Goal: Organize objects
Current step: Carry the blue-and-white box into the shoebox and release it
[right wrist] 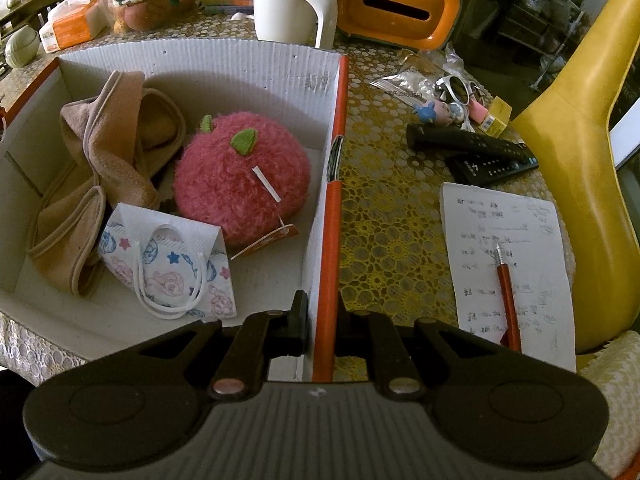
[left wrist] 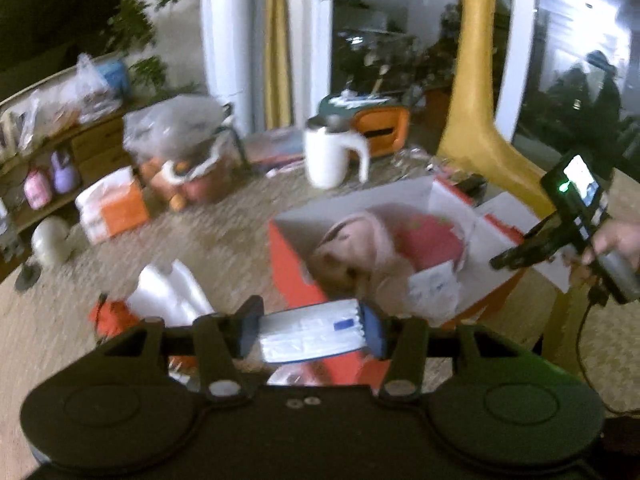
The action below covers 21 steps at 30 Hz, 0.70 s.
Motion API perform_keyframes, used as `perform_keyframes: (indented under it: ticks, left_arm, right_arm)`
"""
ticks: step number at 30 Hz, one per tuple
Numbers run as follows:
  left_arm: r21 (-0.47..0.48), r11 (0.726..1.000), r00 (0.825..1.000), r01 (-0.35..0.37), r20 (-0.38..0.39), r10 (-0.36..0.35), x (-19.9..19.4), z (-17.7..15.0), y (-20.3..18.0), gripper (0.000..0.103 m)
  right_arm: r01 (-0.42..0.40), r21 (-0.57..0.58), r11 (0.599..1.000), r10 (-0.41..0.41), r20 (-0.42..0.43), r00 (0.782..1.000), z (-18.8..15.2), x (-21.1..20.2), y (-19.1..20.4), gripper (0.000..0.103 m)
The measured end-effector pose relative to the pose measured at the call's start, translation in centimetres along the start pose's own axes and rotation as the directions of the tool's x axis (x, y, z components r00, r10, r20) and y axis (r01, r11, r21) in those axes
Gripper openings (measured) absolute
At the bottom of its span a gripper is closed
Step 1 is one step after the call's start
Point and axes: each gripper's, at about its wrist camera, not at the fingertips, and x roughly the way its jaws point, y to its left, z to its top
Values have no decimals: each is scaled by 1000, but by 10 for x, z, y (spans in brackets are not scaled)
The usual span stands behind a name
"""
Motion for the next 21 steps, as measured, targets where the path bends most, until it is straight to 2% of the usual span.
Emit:
perform_keyframes:
  ticks: [5, 12, 21]
  left_arm:
    - [59, 996, 997, 68, 18, -69, 19, 27, -31, 50]
    - [132, 974, 983, 183, -41, -179, 67, 48, -80, 50]
    - [196, 951, 968, 238, -127, -216, 122, 50, -116, 50]
  right_arm:
    - [-13, -6, 1000, 13, -5, 1000, 1, 0, 2, 11]
    - [-25, 0, 1000, 25, -9, 1000, 1, 1, 0, 11]
    - [-40, -1, 999, 40, -8, 999, 1, 1, 0, 11]
